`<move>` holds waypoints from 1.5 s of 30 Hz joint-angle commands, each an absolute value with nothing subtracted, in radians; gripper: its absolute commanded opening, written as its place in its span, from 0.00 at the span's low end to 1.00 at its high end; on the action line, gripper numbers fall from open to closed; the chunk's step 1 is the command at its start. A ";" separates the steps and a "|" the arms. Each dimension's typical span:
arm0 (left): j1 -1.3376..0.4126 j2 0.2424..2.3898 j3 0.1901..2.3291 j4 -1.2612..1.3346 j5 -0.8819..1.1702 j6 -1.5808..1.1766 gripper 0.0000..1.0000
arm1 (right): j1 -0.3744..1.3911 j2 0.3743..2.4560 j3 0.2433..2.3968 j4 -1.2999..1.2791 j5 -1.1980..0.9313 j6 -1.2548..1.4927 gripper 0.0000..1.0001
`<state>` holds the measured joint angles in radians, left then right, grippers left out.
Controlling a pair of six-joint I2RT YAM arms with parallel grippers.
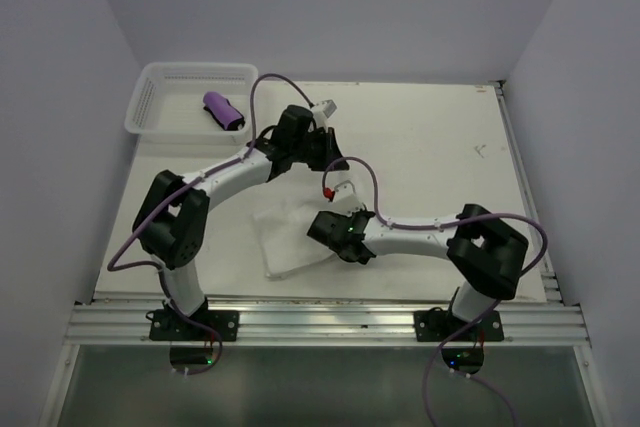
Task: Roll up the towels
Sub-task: Roll the towel
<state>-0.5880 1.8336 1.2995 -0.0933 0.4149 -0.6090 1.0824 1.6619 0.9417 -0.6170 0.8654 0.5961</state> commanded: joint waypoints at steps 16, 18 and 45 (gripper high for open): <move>-0.598 1.816 1.256 0.037 0.495 -0.664 0.05 | 1.256 2.039 1.270 -1.018 1.083 0.673 0.00; -0.604 1.825 1.250 0.047 0.502 -0.666 0.05 | 1.267 2.074 1.295 -1.035 1.086 0.667 0.00; -0.644 1.988 1.098 0.135 0.414 -0.640 0.04 | 1.289 2.148 1.365 -1.086 1.065 0.577 0.13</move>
